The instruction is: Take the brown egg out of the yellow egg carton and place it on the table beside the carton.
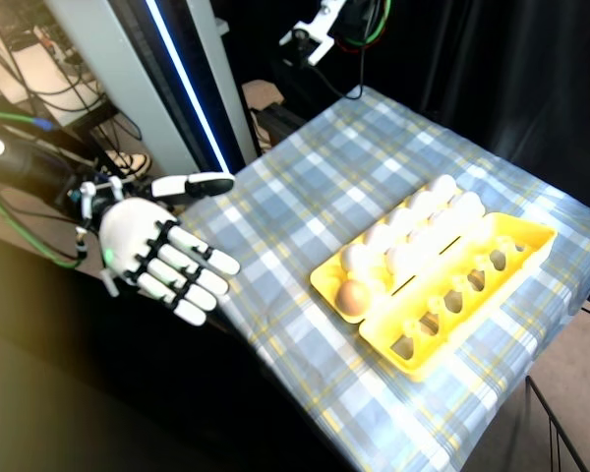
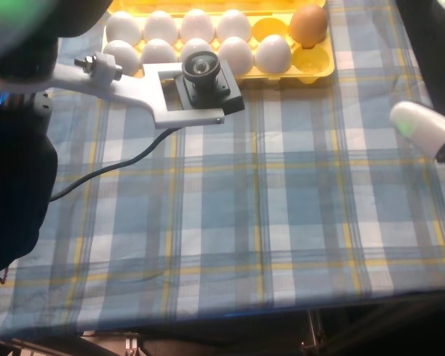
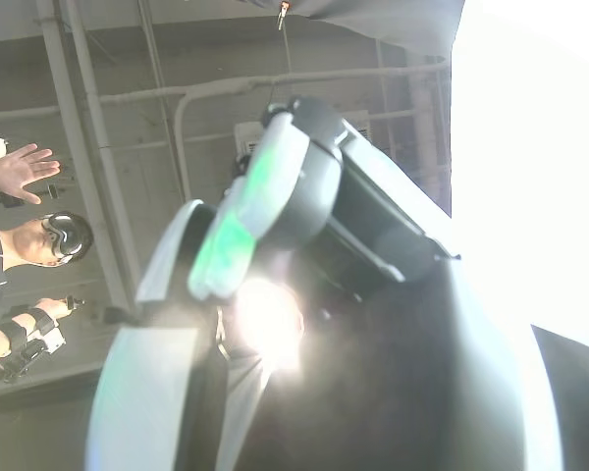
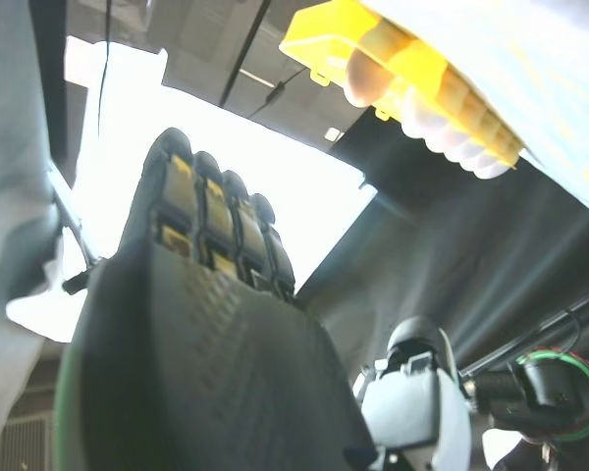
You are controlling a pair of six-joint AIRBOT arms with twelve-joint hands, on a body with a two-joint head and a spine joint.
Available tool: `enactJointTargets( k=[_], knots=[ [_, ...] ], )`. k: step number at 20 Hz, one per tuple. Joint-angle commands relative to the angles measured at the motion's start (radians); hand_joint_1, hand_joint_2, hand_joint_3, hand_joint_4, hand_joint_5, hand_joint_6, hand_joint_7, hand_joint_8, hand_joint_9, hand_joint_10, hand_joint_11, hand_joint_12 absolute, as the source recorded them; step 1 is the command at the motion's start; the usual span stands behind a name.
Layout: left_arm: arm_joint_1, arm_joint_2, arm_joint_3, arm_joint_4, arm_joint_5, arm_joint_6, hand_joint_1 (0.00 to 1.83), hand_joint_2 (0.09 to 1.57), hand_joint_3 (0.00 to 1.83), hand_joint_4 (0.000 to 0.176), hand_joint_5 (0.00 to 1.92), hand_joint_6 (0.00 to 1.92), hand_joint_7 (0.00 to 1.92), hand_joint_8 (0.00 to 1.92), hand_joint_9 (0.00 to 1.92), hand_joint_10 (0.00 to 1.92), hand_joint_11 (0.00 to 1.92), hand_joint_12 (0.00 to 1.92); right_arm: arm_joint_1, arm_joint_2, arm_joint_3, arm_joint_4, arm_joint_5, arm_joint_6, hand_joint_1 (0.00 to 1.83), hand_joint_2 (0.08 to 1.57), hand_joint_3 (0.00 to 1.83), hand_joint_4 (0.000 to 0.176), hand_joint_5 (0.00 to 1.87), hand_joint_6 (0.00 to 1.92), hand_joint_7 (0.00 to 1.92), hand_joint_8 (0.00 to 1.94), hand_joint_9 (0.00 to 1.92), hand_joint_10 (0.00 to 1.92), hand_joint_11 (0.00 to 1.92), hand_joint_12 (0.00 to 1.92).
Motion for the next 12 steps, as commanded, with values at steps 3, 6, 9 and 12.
enactJointTargets(
  k=[3, 6, 9, 12],
  knots=[
    [-0.018, -0.012, -0.007, 0.020, -0.072, -0.011, 0.35, 1.38, 0.00, 0.000, 0.83, 1.92, 1.28, 1.92, 1.37, 1.92, 1.16, 1.92, 0.027, 0.020, 0.017, -0.047, 0.095, 0.010, 0.14, 0.93, 0.00, 0.010, 0.04, 0.01, 0.06, 0.00, 0.00, 0.00, 0.00, 0.00],
    [-0.018, -0.011, -0.007, 0.020, -0.072, -0.011, 0.31, 1.37, 0.00, 0.000, 0.79, 1.92, 1.28, 1.92, 1.36, 1.92, 1.19, 1.92, 0.072, 0.031, 0.065, -0.065, 0.010, 0.039, 0.28, 0.90, 0.00, 0.003, 0.08, 0.01, 0.18, 0.01, 0.04, 0.00, 0.00, 0.00],
    [-0.018, -0.011, -0.007, 0.021, -0.072, -0.011, 0.31, 1.37, 0.00, 0.000, 0.81, 1.92, 1.26, 1.92, 1.35, 1.92, 1.20, 1.92, 0.147, 0.028, 0.153, -0.106, -0.129, 0.087, 0.47, 0.91, 0.00, 0.018, 0.20, 0.00, 0.44, 0.01, 0.27, 0.01, 0.05, 0.02],
    [-0.017, -0.008, -0.007, 0.022, -0.072, -0.011, 0.21, 1.40, 0.01, 0.000, 0.86, 1.92, 1.21, 1.92, 1.26, 1.92, 1.00, 1.92, 0.247, 0.027, 0.224, -0.175, -0.249, 0.103, 0.58, 0.94, 0.01, 0.025, 0.28, 0.02, 0.45, 0.00, 0.29, 0.01, 0.12, 0.04]
  ],
)
